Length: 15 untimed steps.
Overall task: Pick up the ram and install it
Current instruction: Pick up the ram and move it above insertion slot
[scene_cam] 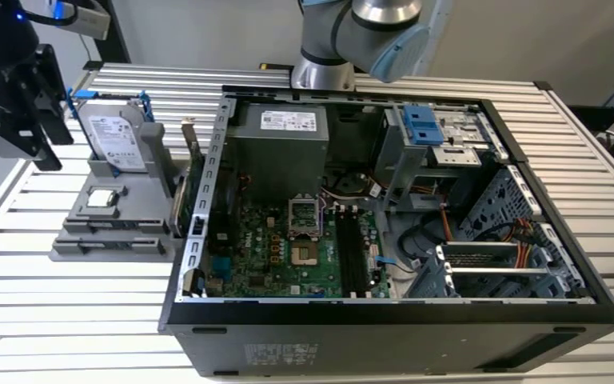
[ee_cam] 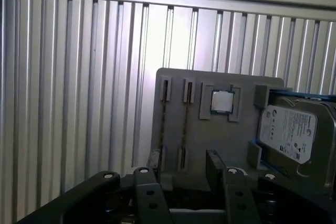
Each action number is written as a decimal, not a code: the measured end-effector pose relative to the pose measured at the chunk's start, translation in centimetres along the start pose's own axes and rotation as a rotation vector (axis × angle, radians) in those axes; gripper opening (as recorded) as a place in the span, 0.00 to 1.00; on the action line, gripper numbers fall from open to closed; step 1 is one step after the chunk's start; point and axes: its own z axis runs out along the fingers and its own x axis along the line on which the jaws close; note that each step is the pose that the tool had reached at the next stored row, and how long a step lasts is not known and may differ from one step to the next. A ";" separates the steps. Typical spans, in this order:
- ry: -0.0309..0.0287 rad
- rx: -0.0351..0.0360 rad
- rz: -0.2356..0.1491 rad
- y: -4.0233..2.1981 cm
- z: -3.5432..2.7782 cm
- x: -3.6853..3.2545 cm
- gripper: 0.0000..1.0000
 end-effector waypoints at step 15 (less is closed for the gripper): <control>-0.0022 -0.0020 0.024 -0.40 1.99 0.20 1.00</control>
